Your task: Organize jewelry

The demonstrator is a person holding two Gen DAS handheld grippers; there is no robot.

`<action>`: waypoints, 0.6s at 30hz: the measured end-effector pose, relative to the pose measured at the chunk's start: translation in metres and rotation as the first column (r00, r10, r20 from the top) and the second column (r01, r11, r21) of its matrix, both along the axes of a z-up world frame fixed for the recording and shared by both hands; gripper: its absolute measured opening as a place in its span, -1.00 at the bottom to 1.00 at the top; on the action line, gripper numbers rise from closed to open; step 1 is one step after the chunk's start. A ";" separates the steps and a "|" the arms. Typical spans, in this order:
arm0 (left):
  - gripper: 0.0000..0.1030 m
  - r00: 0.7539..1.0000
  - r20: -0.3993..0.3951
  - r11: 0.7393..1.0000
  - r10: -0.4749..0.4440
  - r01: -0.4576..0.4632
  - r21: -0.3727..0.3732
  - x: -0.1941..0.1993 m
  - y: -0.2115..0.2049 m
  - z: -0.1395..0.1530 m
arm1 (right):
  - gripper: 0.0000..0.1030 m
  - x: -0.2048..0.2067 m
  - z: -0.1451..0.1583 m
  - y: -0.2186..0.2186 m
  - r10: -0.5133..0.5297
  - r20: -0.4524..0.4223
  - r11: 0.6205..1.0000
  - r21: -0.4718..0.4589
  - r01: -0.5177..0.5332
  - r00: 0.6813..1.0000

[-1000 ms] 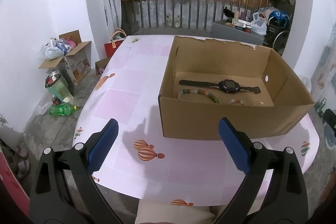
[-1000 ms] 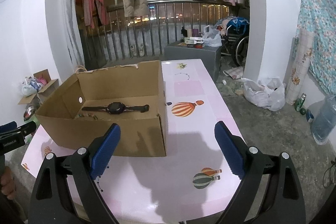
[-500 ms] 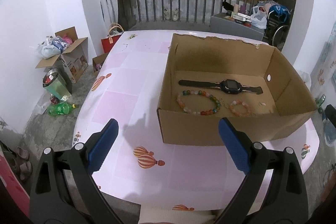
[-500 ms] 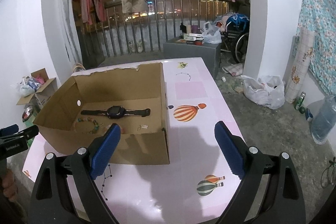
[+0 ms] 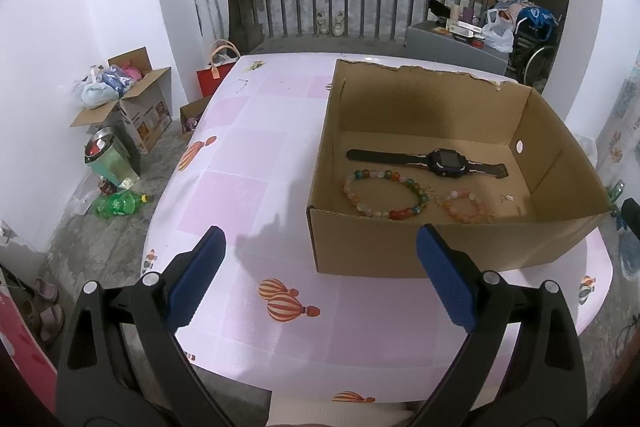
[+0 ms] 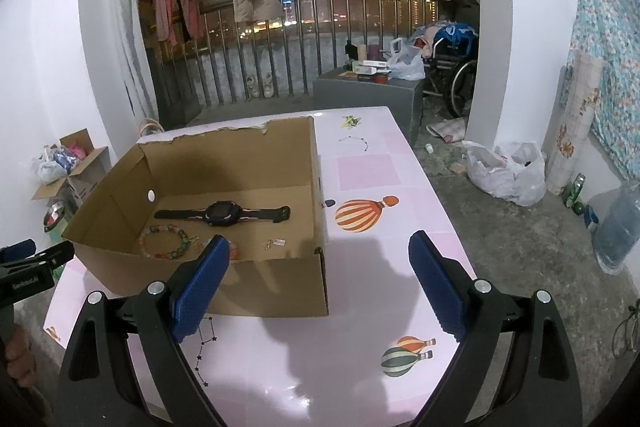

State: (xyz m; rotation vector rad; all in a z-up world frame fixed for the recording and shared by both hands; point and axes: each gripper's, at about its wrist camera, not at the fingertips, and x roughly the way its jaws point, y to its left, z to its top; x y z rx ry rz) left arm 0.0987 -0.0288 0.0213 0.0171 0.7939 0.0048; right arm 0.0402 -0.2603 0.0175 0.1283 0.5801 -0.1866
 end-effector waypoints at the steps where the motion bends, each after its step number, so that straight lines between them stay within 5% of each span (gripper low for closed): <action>1: 0.79 1.000 0.002 1.000 0.001 -0.001 0.000 0.000 0.000 0.000 | 0.72 0.001 0.000 0.000 -0.001 0.003 1.000 -0.002 0.001 1.000; 18: 0.79 1.000 0.003 1.000 0.003 -0.003 0.002 0.000 0.000 0.000 | 0.72 -0.001 -0.006 0.003 -0.007 0.005 1.000 0.003 0.007 1.000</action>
